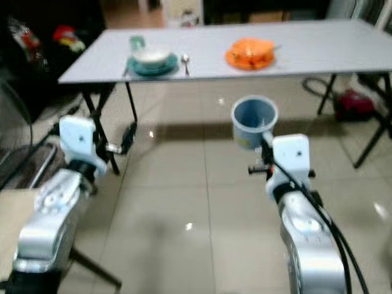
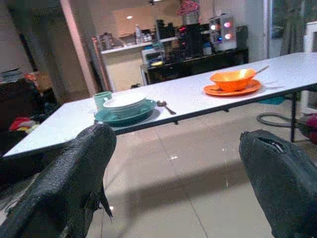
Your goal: Setting the table
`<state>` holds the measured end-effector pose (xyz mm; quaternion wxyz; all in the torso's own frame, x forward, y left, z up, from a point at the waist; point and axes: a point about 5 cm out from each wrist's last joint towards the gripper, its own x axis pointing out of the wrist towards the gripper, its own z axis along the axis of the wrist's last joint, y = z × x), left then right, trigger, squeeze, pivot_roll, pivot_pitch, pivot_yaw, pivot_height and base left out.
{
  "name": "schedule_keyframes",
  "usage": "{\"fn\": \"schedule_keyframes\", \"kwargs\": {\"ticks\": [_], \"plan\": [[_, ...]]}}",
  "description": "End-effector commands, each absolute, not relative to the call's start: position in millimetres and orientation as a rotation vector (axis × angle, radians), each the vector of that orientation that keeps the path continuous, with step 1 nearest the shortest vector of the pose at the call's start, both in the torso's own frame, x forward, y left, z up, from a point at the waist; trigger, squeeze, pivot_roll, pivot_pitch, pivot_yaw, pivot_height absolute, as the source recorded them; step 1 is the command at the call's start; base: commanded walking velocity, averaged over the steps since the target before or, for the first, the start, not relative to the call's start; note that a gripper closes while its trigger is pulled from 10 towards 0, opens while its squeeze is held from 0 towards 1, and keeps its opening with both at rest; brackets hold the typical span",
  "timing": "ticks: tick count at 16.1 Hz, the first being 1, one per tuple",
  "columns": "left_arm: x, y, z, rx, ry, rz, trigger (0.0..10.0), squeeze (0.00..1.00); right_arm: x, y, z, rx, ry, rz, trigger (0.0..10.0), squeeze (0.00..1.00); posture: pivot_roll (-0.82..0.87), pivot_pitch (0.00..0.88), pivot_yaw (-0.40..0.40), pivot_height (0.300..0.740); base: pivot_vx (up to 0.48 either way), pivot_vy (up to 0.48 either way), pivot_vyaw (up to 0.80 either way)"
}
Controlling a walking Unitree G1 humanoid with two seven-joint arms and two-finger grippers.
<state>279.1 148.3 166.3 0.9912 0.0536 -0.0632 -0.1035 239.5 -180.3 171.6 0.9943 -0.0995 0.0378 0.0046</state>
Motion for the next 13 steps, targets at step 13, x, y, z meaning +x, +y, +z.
{"fn": "schedule_keyframes", "kwargs": {"ticks": [13], "plan": [[279.9, 141.7, 164.2, 0.1, -0.105, -0.257, 10.0, 0.0, 239.1, -180.1, 174.3, -0.168, 0.071, 0.002, 10.0, 0.0, -0.01, 0.0, 0.099, 0.74, 0.366, 0.0, -0.53]]}}
